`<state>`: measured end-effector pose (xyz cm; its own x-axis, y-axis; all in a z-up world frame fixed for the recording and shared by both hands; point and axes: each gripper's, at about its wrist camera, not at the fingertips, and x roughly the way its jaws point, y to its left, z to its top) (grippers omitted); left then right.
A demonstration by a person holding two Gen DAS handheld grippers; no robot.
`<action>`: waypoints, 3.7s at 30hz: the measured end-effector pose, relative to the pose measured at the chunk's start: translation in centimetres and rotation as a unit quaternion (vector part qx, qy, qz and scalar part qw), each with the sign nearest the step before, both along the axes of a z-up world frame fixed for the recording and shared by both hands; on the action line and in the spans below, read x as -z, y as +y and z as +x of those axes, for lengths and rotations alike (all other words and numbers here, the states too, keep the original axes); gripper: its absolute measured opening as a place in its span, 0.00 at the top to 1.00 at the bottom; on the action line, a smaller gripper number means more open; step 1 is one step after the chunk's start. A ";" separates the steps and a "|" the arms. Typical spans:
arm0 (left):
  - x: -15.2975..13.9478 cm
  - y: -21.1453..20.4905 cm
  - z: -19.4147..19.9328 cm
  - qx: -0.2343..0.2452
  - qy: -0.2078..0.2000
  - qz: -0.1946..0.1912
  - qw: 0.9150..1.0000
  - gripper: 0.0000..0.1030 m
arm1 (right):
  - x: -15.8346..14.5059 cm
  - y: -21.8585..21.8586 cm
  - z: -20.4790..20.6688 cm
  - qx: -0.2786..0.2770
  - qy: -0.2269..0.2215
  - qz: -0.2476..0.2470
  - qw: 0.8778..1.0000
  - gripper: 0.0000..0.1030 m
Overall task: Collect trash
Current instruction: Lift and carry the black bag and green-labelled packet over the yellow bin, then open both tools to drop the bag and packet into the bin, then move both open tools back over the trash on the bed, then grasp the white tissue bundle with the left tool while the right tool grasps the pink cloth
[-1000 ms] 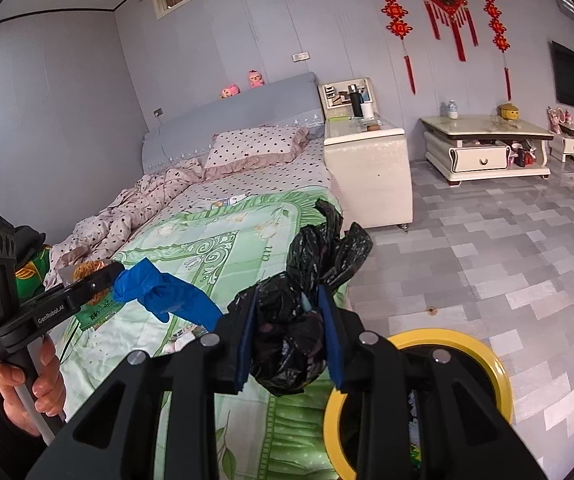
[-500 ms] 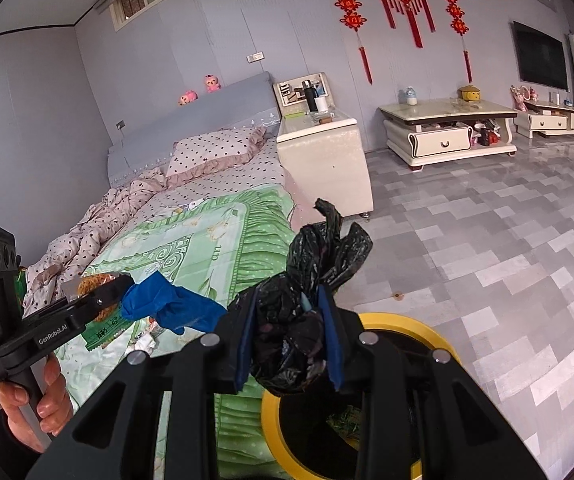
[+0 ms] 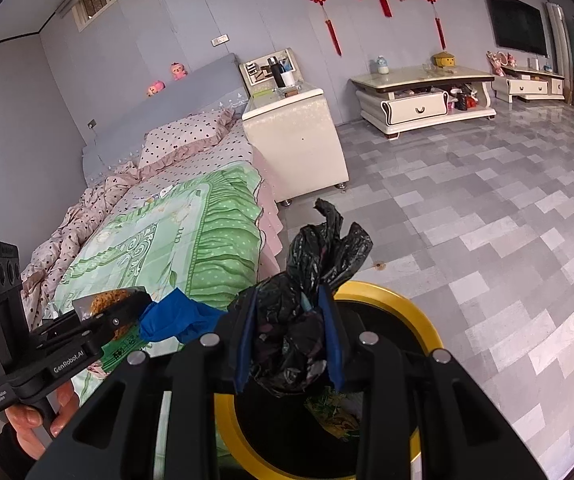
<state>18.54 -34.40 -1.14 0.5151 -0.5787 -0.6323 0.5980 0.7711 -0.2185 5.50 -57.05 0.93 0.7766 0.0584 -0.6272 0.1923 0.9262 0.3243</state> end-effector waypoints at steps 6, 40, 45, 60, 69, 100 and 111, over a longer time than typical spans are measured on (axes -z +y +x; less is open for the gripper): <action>2.6 -1.3 0.2 0.014 0.018 0.009 1.000 0.77 | 2.0 -1.4 0.7 0.012 0.020 0.013 1.000 0.73; 2.1 2.3 -0.2 -0.003 0.022 -0.015 1.000 0.36 | 1.3 -1.8 -1.5 0.053 0.020 0.028 0.998 0.42; 1.3 4.9 0.1 -0.025 0.011 -0.014 1.000 0.34 | 0.3 -0.6 -1.5 0.043 0.014 0.027 0.999 0.42; -0.5 16.5 3.3 -0.122 -0.014 0.001 0.992 0.32 | -2.0 8.5 2.3 -0.042 0.005 0.017 0.999 0.40; 0.3 24.9 6.1 -0.194 -0.009 0.009 0.981 0.32 | -2.0 15.9 5.9 -0.111 0.009 0.011 0.994 0.37; 12.9 41.8 21.7 -0.344 0.096 0.048 0.933 0.32 | 11.8 39.8 15.5 -0.341 0.132 -0.035 0.930 0.37; 16.9 41.0 26.7 -0.337 0.114 0.066 0.932 0.34 | 15.3 42.8 17.4 -0.377 0.149 -0.063 0.912 0.37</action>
